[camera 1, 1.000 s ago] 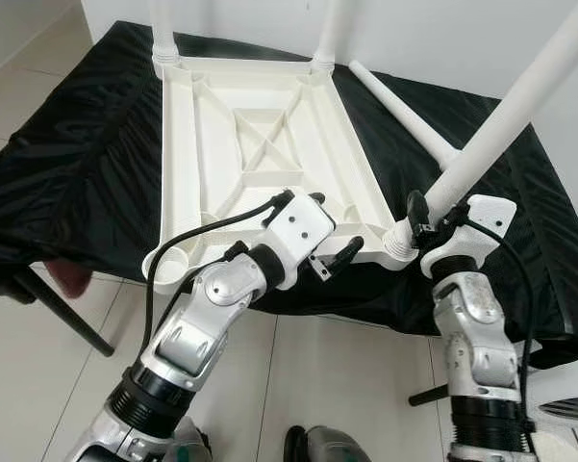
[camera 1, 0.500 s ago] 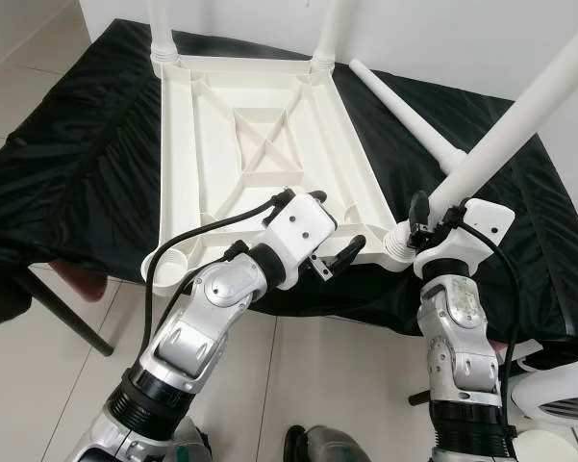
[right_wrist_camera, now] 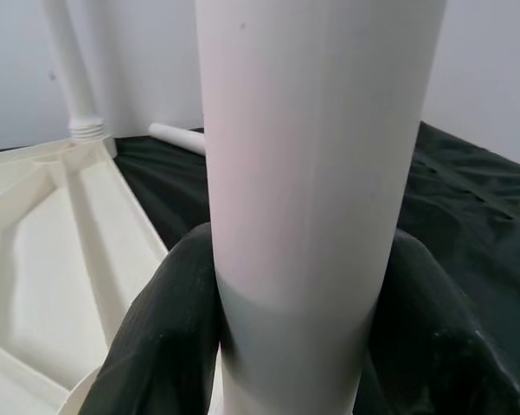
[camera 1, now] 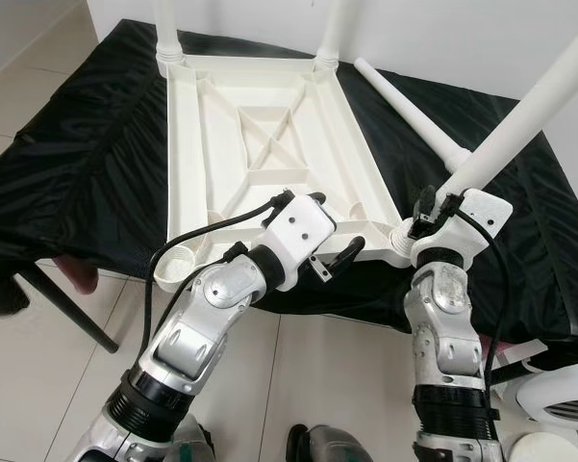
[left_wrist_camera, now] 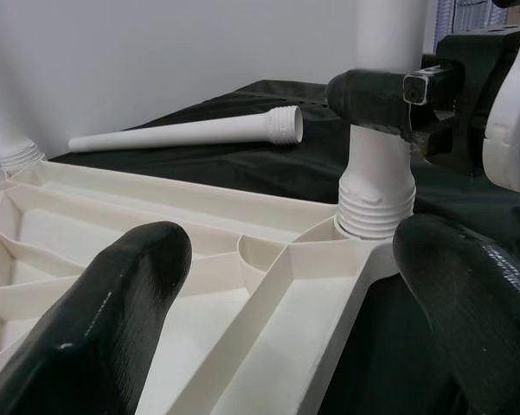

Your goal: Building children table

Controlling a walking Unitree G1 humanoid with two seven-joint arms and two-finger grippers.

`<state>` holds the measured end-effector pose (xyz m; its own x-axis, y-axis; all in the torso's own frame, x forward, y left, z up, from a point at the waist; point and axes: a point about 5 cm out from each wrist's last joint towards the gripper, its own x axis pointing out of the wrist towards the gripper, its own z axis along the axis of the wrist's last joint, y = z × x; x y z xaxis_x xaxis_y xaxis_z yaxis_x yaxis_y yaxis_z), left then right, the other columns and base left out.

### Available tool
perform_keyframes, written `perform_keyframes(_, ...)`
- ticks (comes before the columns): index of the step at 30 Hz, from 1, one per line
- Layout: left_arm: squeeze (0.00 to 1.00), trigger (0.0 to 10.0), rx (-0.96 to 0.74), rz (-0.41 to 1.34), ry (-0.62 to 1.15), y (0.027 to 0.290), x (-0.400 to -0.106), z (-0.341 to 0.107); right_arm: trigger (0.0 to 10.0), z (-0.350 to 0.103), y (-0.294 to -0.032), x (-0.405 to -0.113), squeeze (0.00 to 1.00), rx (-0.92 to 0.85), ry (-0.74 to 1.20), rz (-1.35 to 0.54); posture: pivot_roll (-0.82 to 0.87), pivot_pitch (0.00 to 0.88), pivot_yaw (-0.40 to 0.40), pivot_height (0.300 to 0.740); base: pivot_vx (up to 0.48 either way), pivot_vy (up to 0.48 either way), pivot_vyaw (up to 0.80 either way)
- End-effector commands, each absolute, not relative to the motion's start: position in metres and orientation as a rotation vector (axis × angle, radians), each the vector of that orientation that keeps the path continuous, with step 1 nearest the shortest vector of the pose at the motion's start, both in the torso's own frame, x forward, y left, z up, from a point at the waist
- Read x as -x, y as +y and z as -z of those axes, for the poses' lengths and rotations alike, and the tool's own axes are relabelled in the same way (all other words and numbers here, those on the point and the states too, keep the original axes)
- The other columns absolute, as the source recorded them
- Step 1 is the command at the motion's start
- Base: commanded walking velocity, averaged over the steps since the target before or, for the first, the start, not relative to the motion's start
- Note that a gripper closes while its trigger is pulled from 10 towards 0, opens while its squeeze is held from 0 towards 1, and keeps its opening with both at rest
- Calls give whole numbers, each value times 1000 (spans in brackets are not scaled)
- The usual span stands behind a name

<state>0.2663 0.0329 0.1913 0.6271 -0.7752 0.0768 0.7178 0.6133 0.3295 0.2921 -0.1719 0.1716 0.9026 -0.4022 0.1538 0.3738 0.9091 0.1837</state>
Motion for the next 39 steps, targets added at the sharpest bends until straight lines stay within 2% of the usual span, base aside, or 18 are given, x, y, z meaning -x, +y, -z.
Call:
perform_keyframes(1, 0, 10000, -279, 883, -213, 32, -263, -190, 10000, -147, -186, -289, 0, -127, -78, 518, 53, 106, -88, 740, 0, 0, 0)
perform_keyframes(10, 0, 10000, -278, 870, -219, 32, -265, -192, 10000, -148, -186, -300, 0, -103, -77, 652, 62, 101, -94, 740, 0, 0, 0)
perform_keyframes(23, 0, 10000, -277, 862, -221, 33, -266, -193, 10000, -142, -170, -318, 0, -140, -37, 629, 64, 102, -94, 740, 0, 0, 0)
perform_keyframes(39, 0, 10000, -272, 864, -224, 32, -265, -193, 10000, -133, -175, -321, 0, -180, -17, 664, 62, 92, -95, 740, 0, 0, 0)
